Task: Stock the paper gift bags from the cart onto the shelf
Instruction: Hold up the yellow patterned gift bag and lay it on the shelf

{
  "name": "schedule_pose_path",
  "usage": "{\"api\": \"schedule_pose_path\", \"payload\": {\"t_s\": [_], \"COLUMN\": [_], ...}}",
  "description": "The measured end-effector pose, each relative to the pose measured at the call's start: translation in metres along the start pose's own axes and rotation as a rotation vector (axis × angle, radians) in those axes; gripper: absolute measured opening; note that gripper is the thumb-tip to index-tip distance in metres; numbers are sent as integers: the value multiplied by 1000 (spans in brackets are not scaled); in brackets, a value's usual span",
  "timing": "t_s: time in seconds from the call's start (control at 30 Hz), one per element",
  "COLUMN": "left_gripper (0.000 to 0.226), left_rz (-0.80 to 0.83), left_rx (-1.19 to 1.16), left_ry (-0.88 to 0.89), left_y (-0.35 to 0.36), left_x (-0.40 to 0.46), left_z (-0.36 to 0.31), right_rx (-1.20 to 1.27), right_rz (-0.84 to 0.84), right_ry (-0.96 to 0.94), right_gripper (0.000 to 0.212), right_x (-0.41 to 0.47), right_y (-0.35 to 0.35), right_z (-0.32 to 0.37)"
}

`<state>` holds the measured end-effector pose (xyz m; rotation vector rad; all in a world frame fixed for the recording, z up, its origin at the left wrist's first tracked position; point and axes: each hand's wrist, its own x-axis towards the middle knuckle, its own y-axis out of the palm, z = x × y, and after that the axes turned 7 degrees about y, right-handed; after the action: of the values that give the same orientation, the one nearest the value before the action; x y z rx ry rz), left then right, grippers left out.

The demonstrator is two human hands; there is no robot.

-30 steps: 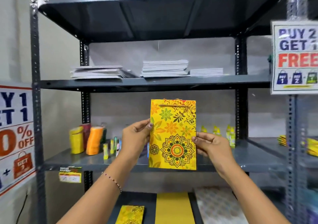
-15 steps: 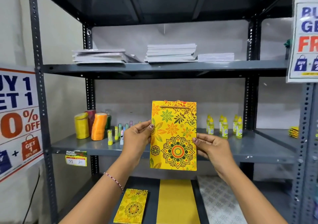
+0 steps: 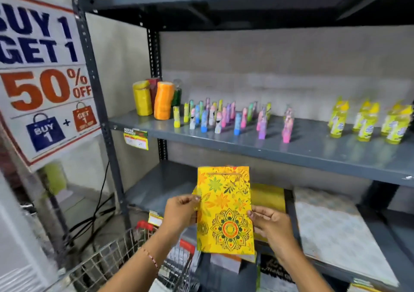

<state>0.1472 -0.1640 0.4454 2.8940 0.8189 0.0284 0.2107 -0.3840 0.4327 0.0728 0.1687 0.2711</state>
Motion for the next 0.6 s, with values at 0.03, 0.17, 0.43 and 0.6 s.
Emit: {"api": "schedule_pose_path", "payload": {"t_s": [0.03, 0.17, 0.43, 0.6], "left_gripper": [14, 19, 13, 8], "left_rz": [-10, 66, 61, -55], "left_rx": [22, 165, 429, 632], "left_ry": [-73, -243, -152, -43], "left_y": [-8, -38, -52, -33], "left_x": [6, 34, 131, 189], "left_z": [16, 65, 106, 111], "right_rx": [-15, -26, -100, -286], "right_rz": [-7, -51, -139, -162], "right_ry": [39, 193, 286, 242], "right_gripper": [14, 13, 16, 37], "right_x": [8, 49, 145, 204], "right_y": [6, 29, 74, 94], "right_z": [-13, -55, -92, -97]}}
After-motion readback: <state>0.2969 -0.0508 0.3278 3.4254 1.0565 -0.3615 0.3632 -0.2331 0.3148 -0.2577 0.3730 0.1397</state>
